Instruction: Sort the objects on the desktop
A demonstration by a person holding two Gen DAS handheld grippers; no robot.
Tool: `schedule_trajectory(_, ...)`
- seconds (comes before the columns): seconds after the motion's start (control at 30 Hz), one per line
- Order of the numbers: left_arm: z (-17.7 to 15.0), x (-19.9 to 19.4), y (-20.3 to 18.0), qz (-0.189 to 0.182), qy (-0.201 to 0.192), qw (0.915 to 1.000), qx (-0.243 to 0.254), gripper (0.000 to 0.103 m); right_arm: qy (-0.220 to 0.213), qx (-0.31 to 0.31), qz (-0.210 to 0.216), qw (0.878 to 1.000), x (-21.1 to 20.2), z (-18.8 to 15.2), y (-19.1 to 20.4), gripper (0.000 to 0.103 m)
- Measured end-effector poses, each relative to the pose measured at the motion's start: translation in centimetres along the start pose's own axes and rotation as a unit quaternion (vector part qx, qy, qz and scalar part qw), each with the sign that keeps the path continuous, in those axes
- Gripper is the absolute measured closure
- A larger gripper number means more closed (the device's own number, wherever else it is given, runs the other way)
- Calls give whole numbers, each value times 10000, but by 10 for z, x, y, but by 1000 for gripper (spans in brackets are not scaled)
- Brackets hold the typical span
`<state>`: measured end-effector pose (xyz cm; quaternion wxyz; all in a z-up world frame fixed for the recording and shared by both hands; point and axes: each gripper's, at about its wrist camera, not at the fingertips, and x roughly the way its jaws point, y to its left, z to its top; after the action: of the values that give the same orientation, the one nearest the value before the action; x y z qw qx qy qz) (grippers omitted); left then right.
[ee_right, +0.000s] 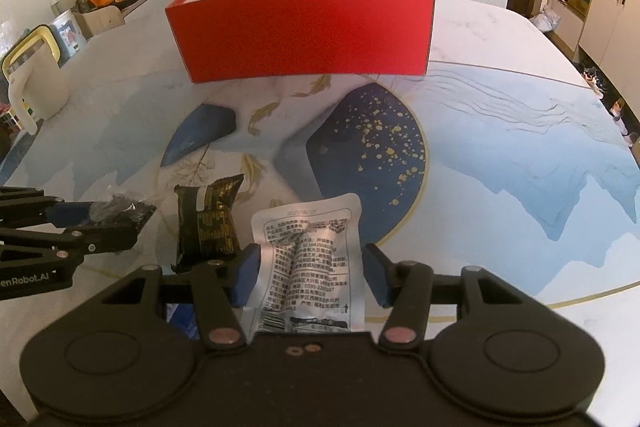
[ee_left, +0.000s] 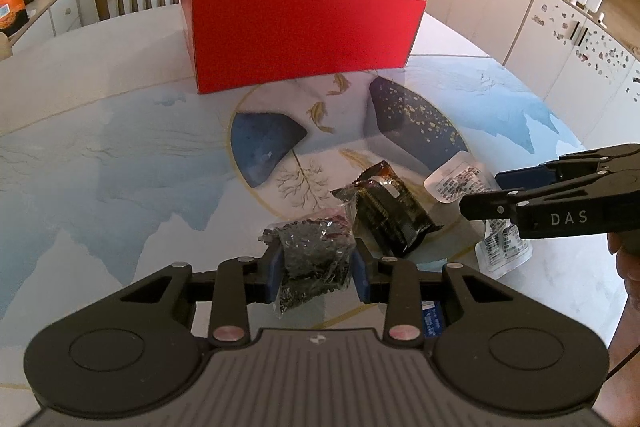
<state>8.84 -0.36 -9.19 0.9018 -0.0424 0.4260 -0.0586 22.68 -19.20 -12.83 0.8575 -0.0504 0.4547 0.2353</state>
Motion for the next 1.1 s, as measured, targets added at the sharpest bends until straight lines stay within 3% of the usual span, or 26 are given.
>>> schedule_trajectory(0.5,31,-36,-10,-28,-237,9997,-96,69,-374,-64,177,9991,-44,24,10,49)
schedule_trajectory(1.1,81,-69,-16,-258,-478,9985,69,69,-883,-226,192,9957,-88,79,6,48)
